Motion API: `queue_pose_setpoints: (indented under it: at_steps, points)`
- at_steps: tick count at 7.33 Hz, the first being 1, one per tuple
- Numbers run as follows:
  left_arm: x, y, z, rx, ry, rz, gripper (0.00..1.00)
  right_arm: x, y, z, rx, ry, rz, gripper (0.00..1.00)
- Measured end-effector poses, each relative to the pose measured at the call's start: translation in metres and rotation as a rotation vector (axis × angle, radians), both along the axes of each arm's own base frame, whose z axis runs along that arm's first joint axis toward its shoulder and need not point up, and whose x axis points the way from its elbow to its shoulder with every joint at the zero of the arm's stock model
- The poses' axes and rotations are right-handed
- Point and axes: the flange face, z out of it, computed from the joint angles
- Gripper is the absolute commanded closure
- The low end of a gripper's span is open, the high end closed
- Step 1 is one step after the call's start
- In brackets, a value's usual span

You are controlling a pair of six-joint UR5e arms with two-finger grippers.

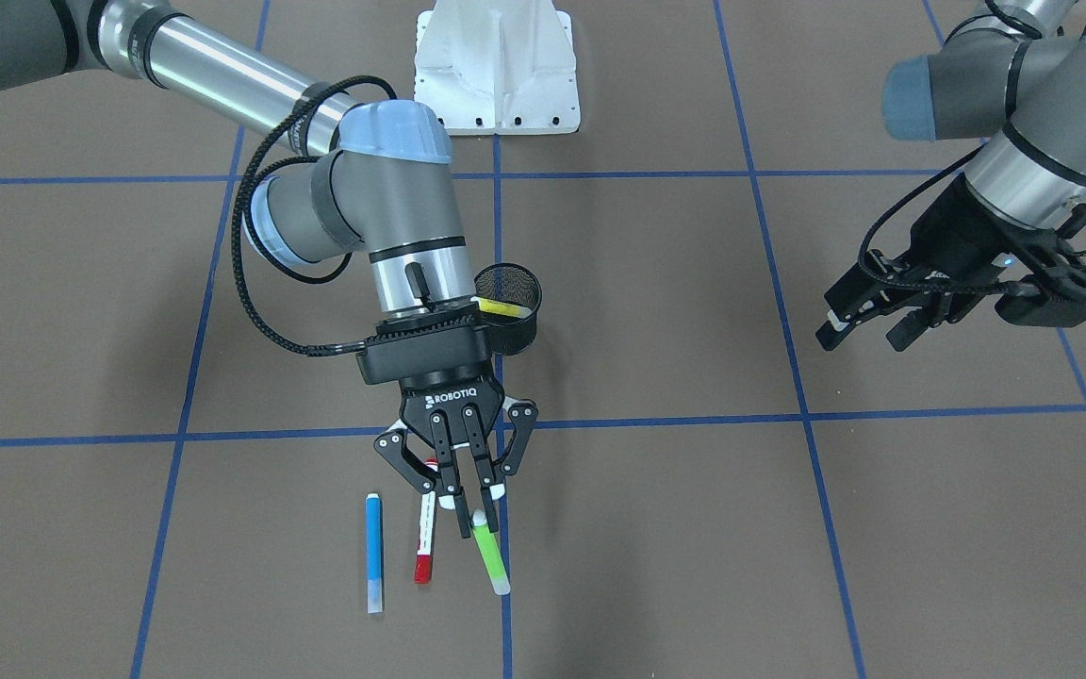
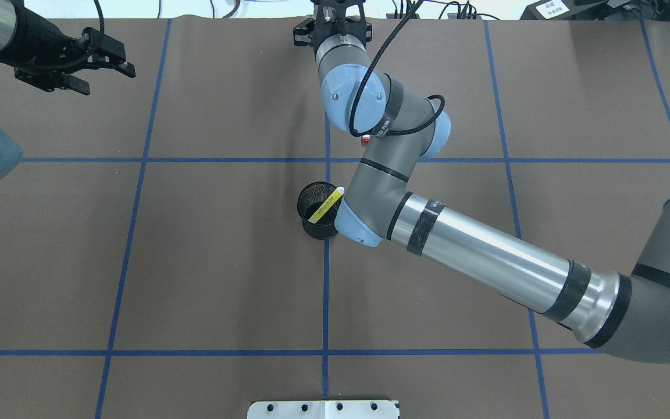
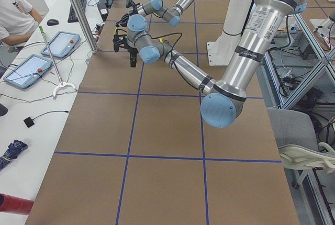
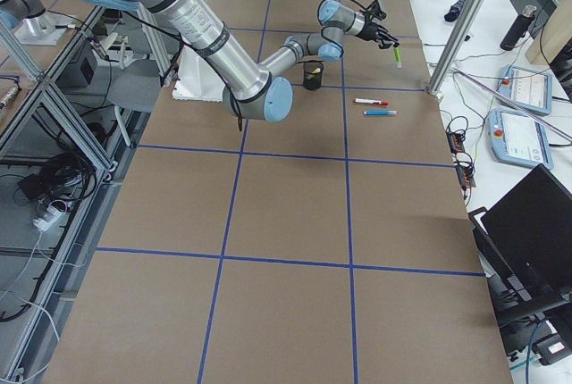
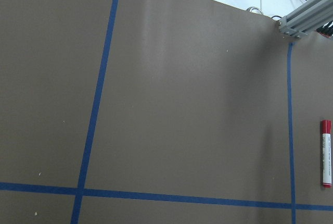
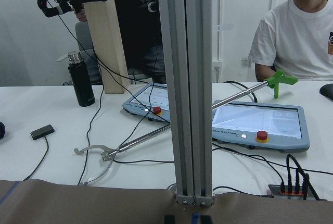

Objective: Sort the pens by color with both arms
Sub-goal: 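Grasp the green highlighter with the right gripper and lift it out, then place the green highlighter beside the red marker with the right gripper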

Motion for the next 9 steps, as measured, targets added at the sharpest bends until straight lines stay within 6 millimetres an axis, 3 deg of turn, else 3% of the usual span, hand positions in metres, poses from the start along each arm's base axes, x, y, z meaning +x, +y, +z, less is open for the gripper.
queue_pose_setpoints:
  at_steps: [3,7,8,9]
  points:
    - [-0.001,0.002,0.004,-0.004,-0.003,0.002,0.01,-0.043,0.011,0.026,-0.019,0.081,0.021,1.0]
    - [-0.002,0.003,0.002,-0.001,0.0,0.001,0.01,-0.061,0.02,0.044,-0.027,0.122,0.026,1.0]
    - [-0.002,0.003,0.002,-0.001,-0.001,0.0,0.01,-0.062,0.021,0.047,-0.026,0.125,0.029,0.93]
    - [-0.002,0.003,0.002,-0.001,-0.001,0.0,0.01,-0.062,0.023,0.049,-0.023,0.122,0.03,0.42]
